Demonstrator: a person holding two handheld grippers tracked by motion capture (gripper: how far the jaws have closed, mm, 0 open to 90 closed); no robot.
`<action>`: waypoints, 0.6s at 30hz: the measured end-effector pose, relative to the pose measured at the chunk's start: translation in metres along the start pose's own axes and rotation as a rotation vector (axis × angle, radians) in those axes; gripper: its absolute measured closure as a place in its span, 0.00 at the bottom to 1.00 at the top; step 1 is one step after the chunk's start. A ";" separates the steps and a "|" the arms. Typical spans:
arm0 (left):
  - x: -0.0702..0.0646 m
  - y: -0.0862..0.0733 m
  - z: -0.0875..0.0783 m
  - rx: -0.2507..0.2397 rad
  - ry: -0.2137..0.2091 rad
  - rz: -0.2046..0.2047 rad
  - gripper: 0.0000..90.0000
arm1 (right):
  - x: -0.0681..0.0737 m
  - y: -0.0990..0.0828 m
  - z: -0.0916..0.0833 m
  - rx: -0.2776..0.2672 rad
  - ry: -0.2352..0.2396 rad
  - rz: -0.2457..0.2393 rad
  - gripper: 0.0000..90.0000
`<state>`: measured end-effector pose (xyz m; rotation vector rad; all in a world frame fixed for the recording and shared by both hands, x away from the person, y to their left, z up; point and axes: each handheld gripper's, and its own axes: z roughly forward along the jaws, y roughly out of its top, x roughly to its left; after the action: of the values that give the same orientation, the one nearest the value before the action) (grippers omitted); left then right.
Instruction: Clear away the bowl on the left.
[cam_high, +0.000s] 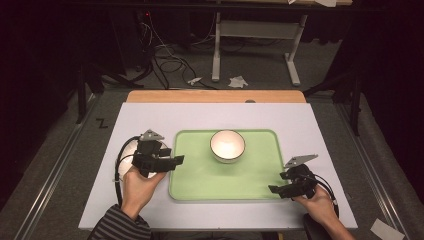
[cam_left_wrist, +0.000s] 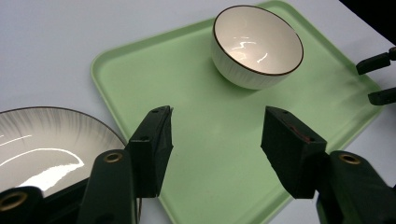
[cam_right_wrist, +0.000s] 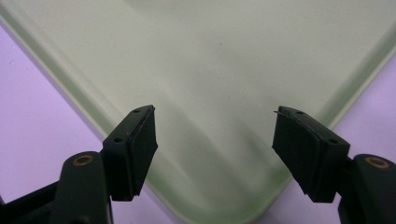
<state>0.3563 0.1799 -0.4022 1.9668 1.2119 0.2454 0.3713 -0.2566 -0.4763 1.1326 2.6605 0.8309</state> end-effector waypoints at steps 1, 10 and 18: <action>-0.002 -0.003 0.001 -0.008 -0.010 -0.003 0.47 | 0.000 0.000 0.000 -0.001 0.006 -0.005 0.35; -0.009 -0.017 0.011 -0.011 -0.061 -0.003 0.44 | 0.000 0.000 0.000 -0.007 0.002 -0.015 0.35; -0.018 -0.022 0.016 0.005 -0.067 0.028 0.43 | 0.001 0.000 0.000 0.002 -0.011 -0.016 0.36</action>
<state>0.3408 0.1617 -0.4245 1.9815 1.1433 0.1896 0.3702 -0.2558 -0.4760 1.1117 2.6583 0.8169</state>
